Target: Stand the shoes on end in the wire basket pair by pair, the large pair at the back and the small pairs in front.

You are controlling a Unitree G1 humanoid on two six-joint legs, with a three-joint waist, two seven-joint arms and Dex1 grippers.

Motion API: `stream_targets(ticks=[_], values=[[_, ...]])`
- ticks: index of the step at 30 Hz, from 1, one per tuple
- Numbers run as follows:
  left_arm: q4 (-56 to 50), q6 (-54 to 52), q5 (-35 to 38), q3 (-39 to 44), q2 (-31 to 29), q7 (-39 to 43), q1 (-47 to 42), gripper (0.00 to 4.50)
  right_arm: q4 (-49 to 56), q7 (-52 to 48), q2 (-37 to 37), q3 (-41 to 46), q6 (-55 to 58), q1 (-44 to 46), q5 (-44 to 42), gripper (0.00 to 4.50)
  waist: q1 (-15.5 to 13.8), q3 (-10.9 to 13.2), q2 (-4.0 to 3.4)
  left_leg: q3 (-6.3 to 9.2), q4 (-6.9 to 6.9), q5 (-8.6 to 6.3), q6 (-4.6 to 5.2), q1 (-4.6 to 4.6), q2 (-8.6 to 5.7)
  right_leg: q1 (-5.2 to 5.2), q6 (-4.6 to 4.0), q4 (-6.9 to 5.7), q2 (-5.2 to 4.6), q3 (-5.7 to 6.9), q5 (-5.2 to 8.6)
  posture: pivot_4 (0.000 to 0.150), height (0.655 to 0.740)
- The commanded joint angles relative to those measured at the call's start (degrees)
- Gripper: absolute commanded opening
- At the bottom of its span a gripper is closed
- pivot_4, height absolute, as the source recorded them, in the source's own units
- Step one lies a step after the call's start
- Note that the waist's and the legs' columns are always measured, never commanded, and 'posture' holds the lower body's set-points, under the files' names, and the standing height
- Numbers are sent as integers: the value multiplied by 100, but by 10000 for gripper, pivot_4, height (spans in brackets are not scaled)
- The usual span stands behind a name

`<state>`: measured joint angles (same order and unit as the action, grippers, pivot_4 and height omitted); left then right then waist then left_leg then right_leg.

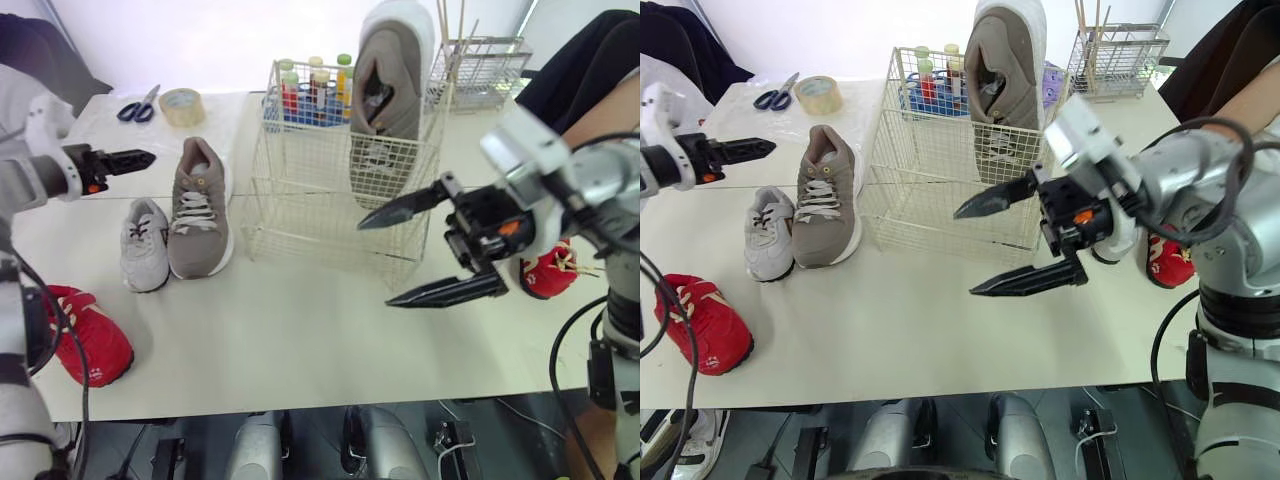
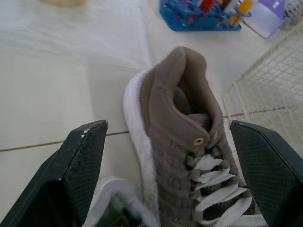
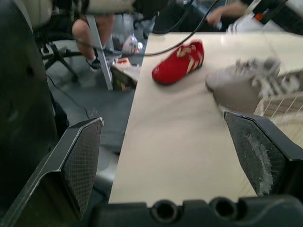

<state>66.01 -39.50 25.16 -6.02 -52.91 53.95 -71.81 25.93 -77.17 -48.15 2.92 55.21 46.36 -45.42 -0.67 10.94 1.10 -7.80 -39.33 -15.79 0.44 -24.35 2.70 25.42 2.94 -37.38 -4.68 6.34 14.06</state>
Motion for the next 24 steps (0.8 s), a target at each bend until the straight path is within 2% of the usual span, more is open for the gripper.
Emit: stream_targets(ticks=[1,6,7,9,12,16,24], values=[[567,485,-650,32,214,188,-369,42874,262,294,-138,102,-179,-115,-18,44607,27,2,3,0,0,0,0,-1,2,2,0,0,1,0,0,1500,7400],[927,737,-1280,141,635,128,-523,42874,418,707,-149,199,-146,-288,-198,44607,61,3,5,3,2,0,-1,-1,6,6,0,-4,3,2,0,1500,7400],[952,774,-1364,179,706,89,-541,40546,447,787,-151,235,-120,-304,-262,45000,61,4,6,3,2,0,-1,-1,6,6,0,-4,2,1,0,1500,7400],[979,865,-1499,237,829,75,-561,34536,484,938,-165,265,-102,-337,-319,45000,48,4,6,5,1,0,-1,-1,8,6,0,-5,2,1,0,1500,7400],[1005,909,-1618,396,928,-4,-582,20508,487,1073,-207,244,-148,-377,-333,45000,22,4,6,9,-1,0,0,-1,8,5,0,-7,-2,1,0,1500,7400],[993,921,-1577,788,978,-250,-664,4085,348,1098,-225,146,-267,-296,-304,45000,-10,4,8,13,-15,-3,6,-5,13,2,0,-11,-3,2,0,1500,7400],[766,915,-1030,2018,717,-942,-1166,4085,-91,876,-333,-36,-653,-77,-71,45000,19,21,36,16,-59,-18,31,-21,18,3,14,-22,-5,0,-8,1500,7400]])
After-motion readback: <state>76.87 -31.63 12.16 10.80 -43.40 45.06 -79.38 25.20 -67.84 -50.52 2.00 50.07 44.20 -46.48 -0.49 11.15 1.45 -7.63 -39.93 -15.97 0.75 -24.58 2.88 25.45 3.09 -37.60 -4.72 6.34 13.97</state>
